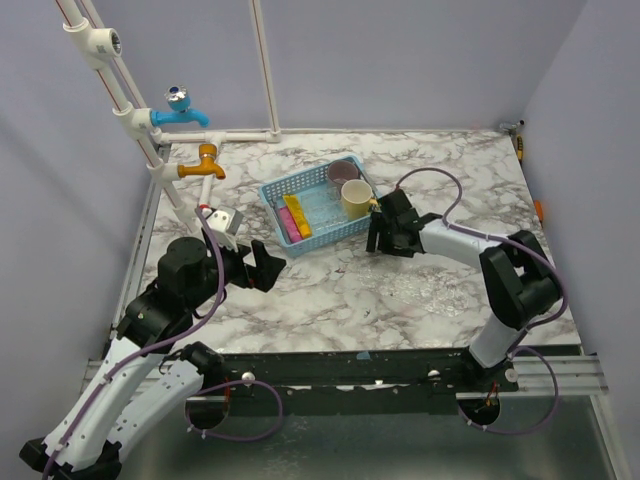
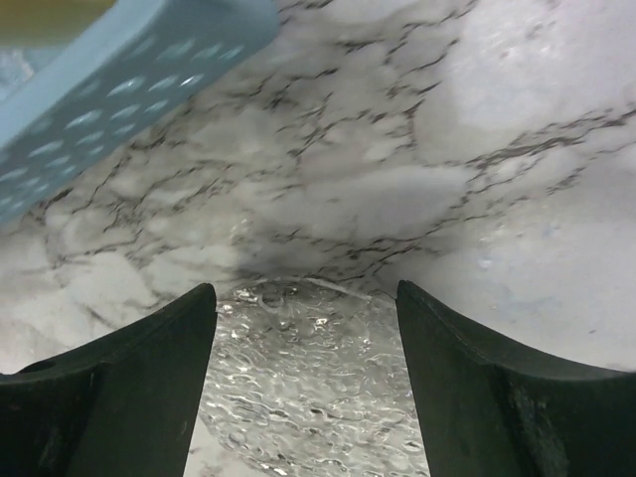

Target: Prepare toiletry sets of a toothbrush and toothpaste on the tray

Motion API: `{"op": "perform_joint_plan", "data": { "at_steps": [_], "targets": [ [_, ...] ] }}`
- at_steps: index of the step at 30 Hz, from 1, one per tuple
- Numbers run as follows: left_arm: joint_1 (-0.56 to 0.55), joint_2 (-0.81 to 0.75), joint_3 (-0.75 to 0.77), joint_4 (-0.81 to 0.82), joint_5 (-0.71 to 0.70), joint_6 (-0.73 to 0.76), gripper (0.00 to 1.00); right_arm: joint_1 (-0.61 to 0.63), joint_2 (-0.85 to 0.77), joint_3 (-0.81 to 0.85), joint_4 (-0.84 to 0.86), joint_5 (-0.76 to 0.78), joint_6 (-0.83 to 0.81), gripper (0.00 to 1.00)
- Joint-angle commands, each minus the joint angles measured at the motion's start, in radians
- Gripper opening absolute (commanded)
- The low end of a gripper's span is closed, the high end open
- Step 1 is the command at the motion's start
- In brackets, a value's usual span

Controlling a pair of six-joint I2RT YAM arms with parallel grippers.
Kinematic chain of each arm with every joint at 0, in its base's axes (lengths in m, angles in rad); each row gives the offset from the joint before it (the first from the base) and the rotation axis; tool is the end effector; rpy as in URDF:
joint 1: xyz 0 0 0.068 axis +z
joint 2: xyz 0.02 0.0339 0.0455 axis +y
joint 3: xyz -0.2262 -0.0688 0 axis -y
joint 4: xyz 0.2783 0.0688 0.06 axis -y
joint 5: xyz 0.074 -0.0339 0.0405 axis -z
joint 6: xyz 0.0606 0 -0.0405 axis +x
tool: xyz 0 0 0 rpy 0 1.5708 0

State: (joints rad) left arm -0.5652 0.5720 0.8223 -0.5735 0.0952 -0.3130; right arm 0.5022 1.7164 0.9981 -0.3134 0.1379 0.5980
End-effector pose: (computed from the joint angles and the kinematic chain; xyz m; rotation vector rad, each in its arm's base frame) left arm 0.1759 -0.1184 0.3203 0.3117 1.9269 -0.6809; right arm 0.3289 0.1711 0.0843 0.1742 2.5977 0.2227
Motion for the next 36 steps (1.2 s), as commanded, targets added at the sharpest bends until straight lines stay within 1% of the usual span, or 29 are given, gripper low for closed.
{"op": "perform_joint_plan", "data": {
  "at_steps": [1, 7, 11, 14, 20, 25, 28, 31, 36],
  "targets": [
    [-0.002, -0.014, 0.000, -0.015, -0.033, -0.003, 0.99, 0.074, 0.009, -0.049, -0.042, -0.044, 0.035, 0.76],
    [-0.001, -0.022, -0.003, -0.015, -0.035, -0.007, 0.99, 0.147, -0.020, -0.070, -0.055, -0.012, 0.050, 0.76],
    [-0.002, -0.024, -0.003, -0.013, -0.032, -0.006, 0.99, 0.165, -0.099, -0.072, -0.106, 0.038, 0.055, 0.76],
    [-0.002, -0.030, -0.003, -0.012, -0.029, -0.007, 0.99, 0.165, -0.190, -0.076, -0.172, 0.136, 0.073, 0.76],
    [-0.002, -0.059, -0.012, 0.008, -0.010, -0.011, 0.99, 0.164, -0.346, -0.082, -0.340, 0.325, 0.108, 0.81],
    [-0.002, -0.059, -0.014, 0.011, 0.011, -0.013, 0.99, 0.151, -0.419, -0.119, -0.426, 0.410, 0.174, 0.84],
    [-0.002, -0.058, -0.013, 0.014, 0.018, -0.012, 0.99, 0.144, -0.444, -0.157, -0.429, 0.398, 0.206, 0.85],
    [-0.003, -0.054, -0.013, 0.015, 0.030, -0.014, 0.99, 0.144, -0.448, -0.183, -0.417, 0.323, 0.220, 0.84],
    [-0.002, -0.059, -0.014, 0.015, 0.036, -0.014, 0.99, 0.144, -0.477, -0.254, -0.352, 0.242, 0.221, 0.84]
  ]
}}
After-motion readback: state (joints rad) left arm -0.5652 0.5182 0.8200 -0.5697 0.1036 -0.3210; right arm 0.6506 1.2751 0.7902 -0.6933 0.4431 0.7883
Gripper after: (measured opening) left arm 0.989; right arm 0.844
